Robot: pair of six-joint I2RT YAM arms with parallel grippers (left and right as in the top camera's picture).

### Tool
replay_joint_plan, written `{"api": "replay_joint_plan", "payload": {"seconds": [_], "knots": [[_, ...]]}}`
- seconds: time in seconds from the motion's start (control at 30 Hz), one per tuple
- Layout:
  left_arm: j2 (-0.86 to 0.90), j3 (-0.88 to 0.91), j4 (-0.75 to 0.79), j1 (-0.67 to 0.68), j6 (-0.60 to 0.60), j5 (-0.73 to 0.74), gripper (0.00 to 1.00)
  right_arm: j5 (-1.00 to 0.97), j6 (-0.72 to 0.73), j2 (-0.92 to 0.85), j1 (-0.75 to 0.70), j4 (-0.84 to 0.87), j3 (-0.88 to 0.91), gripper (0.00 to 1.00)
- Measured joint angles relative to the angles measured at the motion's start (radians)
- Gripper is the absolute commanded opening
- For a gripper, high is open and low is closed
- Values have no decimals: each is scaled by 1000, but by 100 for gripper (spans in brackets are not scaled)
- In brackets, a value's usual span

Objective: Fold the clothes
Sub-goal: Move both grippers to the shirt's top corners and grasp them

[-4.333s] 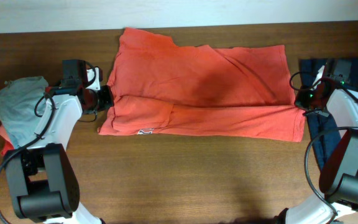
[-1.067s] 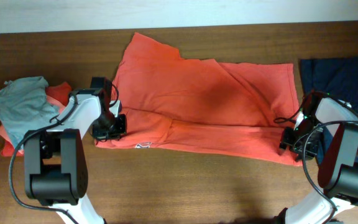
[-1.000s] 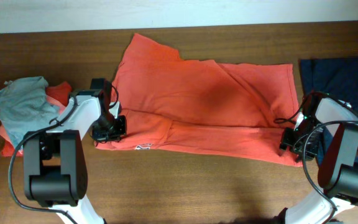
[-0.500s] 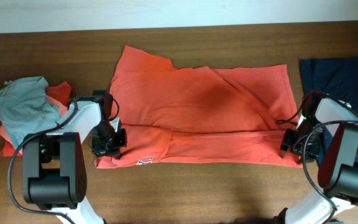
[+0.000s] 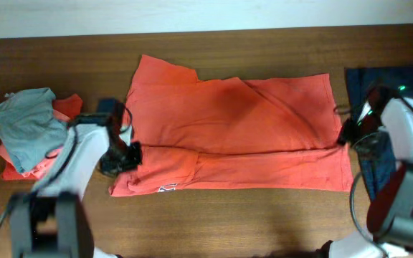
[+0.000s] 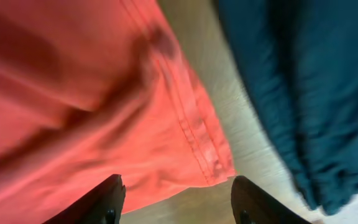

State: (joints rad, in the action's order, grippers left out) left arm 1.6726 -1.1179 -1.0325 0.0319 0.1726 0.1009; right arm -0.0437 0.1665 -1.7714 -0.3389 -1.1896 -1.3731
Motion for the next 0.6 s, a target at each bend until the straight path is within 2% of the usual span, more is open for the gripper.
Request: {"api": "replay_joint_plan", "payload": {"seconds": [0.1, 0.3, 0.43, 0.6], "knots": [[-127, -43, 50, 0, 4, -3, 52, 23, -27, 77, 0, -23, -67, 62], [-208, -74, 273, 0, 1, -1, 56, 80, -47, 125, 0, -43, -82, 62], [-126, -151, 362, 0, -41, 16, 57, 101, -57, 123, 0, -49, -82, 62], [139, -435, 322, -10, -103, 25, 58, 114, -66, 123, 0, -56, -82, 62]]}}
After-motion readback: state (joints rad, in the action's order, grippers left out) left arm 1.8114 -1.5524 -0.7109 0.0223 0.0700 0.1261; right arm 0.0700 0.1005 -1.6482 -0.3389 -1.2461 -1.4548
